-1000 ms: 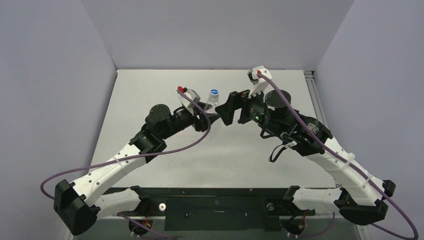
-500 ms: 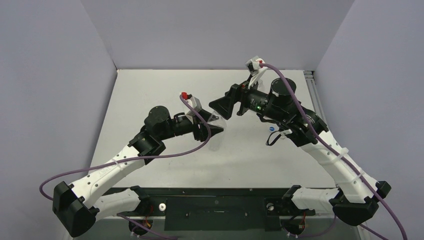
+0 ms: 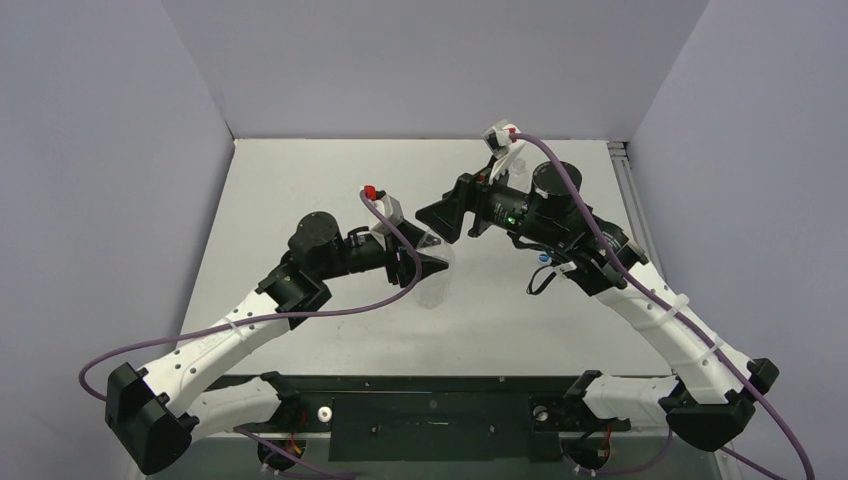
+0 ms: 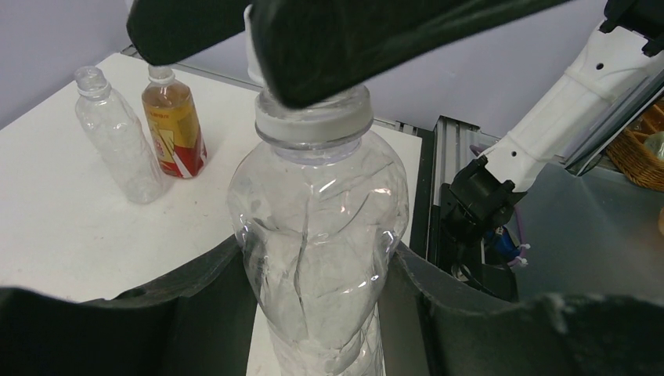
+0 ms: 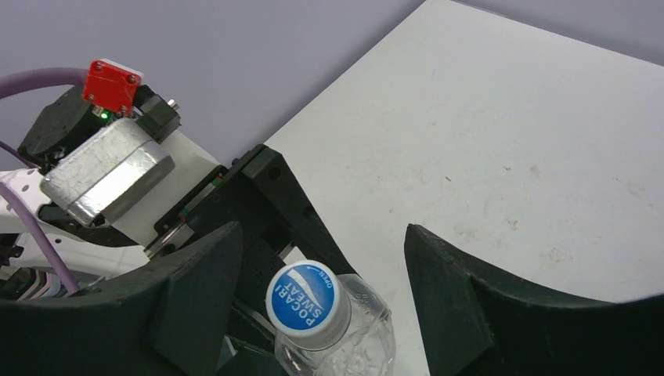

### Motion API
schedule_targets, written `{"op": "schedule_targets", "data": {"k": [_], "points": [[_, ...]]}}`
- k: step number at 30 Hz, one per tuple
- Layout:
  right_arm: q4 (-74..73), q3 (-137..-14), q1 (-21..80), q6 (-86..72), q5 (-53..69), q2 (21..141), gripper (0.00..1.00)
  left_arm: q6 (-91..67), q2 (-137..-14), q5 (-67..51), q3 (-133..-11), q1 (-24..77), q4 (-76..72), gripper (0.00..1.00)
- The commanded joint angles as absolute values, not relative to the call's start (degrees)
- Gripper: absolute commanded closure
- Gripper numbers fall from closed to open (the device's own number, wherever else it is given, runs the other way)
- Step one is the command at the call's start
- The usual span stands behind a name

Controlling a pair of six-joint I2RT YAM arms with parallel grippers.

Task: Screw on the bottle caps
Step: Screw the bottle cap onto the plastic bottle.

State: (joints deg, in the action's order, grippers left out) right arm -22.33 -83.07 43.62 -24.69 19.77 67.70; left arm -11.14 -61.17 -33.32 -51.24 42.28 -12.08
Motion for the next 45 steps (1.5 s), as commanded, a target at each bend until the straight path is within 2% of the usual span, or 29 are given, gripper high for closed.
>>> {"op": "schedule_targets", "data": {"k": [1, 14, 22, 30, 39, 45], "points": [[-19.17, -81.48, 44.12, -24.29, 18.34, 65.11, 0.3, -12.14, -60.51, -35.42, -51.62, 41.94, -15.25, 1.0], [-20.03, -80.32, 44.3, -23.58, 17.48, 62.86, 0.48, -13.42, -61.17, -36.81, -51.57, 41.75, -15.91, 1.0], [-21.57, -80.72, 45.74, -22.22, 15.7, 63.28, 0.5, -13.61, -61.33, -36.91, -52.09, 41.46, -15.48, 1.0], [-23.33, -81.61, 47.36, -21.13, 13.47, 63.54, 0.55, -14.22, -61.7, -37.34, -52.34, 41.22, -15.7, 1.0], [-25.34, -82.41, 48.81, -20.38, 9.63, 63.79, 0.77, -14.52, -62.28, -37.05, -52.88, 41.22, -15.9, 1.0], [-29.66, -84.73, 53.96, -19.17, -2.48, 65.84, 0.87, -13.82, -63.6, -31.15, -55.05, 41.56, -14.26, 1.0]]}}
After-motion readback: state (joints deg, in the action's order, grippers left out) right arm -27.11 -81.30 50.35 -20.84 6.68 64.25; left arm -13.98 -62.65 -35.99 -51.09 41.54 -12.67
